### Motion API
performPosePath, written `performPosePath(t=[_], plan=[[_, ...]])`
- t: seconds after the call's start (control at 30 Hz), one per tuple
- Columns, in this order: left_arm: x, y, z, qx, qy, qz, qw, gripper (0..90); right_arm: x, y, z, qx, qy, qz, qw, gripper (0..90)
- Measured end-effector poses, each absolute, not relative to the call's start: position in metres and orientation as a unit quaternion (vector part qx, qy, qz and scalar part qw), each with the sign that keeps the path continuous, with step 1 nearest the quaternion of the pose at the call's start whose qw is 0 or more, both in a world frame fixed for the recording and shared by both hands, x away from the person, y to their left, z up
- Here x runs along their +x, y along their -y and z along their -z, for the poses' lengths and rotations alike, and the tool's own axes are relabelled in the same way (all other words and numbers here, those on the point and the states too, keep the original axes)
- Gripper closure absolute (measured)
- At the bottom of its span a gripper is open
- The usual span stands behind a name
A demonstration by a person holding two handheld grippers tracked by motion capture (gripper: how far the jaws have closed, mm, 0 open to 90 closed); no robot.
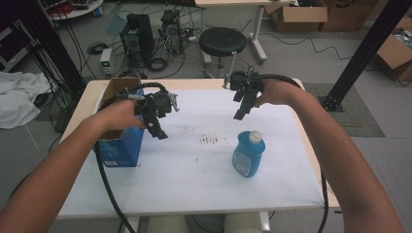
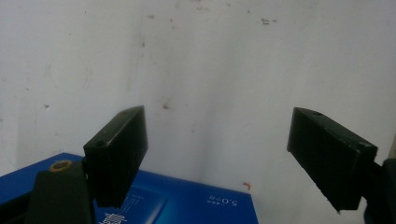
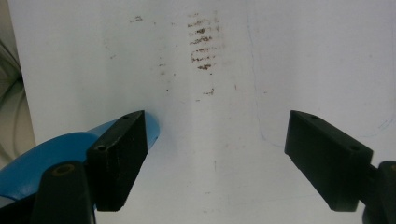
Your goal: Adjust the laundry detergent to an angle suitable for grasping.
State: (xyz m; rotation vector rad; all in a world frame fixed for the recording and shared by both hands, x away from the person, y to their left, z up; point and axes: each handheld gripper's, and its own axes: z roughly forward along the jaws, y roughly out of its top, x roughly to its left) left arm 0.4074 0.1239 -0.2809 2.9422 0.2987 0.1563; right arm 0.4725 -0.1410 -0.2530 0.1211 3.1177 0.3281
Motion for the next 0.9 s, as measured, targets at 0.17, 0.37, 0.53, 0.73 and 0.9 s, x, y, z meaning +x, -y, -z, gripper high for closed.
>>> performPosePath(t=[0.17, 0.37, 0.53, 0.73, 0.9], plan=[[0.4069, -0.1232, 0.2806, 0.99, -0.096, -0.055, 0.089, 20.8, 0.4709, 0.1411, 0.2515, 0.039, -0.993, -0.107, 0.008, 20.3], [0.4087, -0.124, 0.2821, 0.99, -0.1, -0.051, 0.089, 20.9, 0.4717, 0.141, 0.2507, 0.038, -0.993, -0.11, 0.008, 20.4], [0.4096, -0.1233, 0.2826, 0.99, -0.095, -0.052, 0.087, 20.9, 0.4731, 0.1418, 0.2512, 0.042, -0.993, -0.108, 0.007, 20.5], [0.4099, -0.1237, 0.2843, 0.99, -0.099, -0.053, 0.089, 20.9, 0.4739, 0.1426, 0.2509, 0.039, -0.993, -0.111, 0.008, 20.6], [0.411, -0.125, 0.2832, 0.99, -0.1, -0.054, 0.089, 20.9, 0.4744, 0.1453, 0.2488, 0.042, -0.993, -0.113, 0.011, 20.3]])
